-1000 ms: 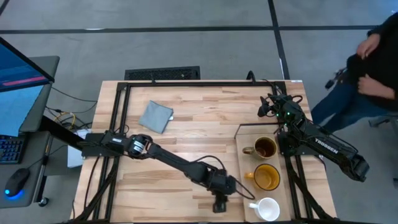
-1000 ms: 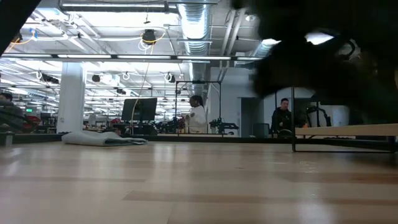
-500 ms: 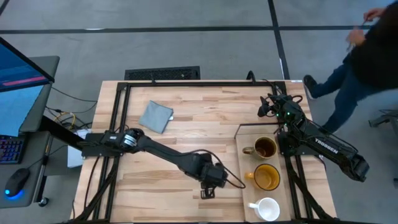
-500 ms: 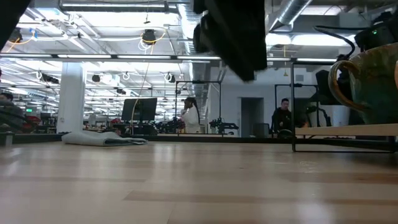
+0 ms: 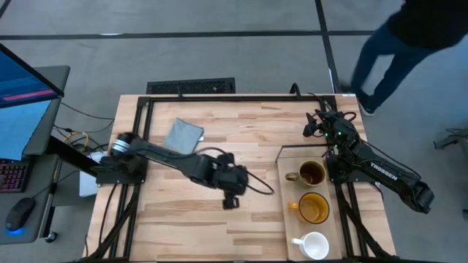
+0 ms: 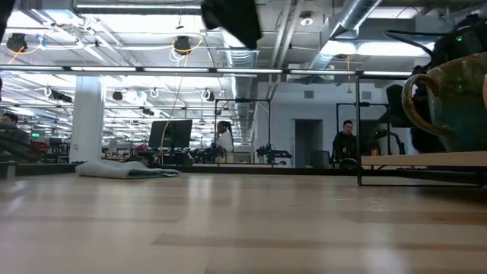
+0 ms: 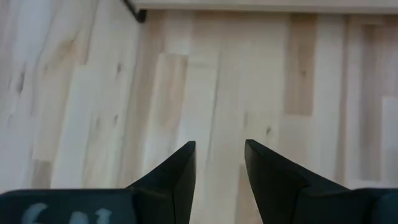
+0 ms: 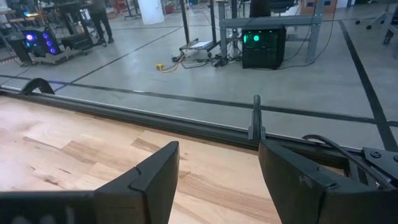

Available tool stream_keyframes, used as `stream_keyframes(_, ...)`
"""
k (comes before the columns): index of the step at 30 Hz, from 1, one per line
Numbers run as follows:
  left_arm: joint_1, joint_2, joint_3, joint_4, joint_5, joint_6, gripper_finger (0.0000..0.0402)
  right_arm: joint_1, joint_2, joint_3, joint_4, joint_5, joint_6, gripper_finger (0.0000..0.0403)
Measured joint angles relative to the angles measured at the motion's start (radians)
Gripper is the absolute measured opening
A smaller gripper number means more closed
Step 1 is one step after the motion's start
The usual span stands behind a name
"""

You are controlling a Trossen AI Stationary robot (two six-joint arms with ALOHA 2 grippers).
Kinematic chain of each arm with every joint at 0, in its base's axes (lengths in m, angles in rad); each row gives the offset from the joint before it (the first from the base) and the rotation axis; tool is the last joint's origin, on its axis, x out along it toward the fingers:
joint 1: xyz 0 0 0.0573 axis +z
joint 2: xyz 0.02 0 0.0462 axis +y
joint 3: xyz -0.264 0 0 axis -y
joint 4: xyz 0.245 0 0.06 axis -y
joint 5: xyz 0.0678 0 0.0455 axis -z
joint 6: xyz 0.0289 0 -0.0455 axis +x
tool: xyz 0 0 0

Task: Stack small to large cups/mugs on shelf
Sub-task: Return to Home Position

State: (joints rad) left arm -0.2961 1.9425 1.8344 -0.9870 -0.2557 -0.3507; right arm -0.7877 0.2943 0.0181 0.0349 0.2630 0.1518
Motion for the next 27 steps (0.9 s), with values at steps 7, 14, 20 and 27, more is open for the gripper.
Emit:
stream_keyframes(7,0.071,-0.329,-0.491,0.370,0.012,0.053,0.0130,0.000,0.000,0.000,0.006,0.000,0.034,0.0244)
stream_keyframes(14,0.146,-0.662,-0.970,0.798,0.014,0.110,0.0130,0.002,-0.001,0.000,0.130,0.000,0.033,0.0244)
stream_keyframes(20,0.217,-0.885,-1.278,1.087,0.010,0.178,0.0130,0.002,-0.001,0.000,0.261,-0.003,0.033,0.0244)
stream_keyframes(27,0.339,-1.040,-1.533,1.300,0.003,0.182,0.0130,0.002,0.000,0.000,0.265,-0.003,0.032,0.0244)
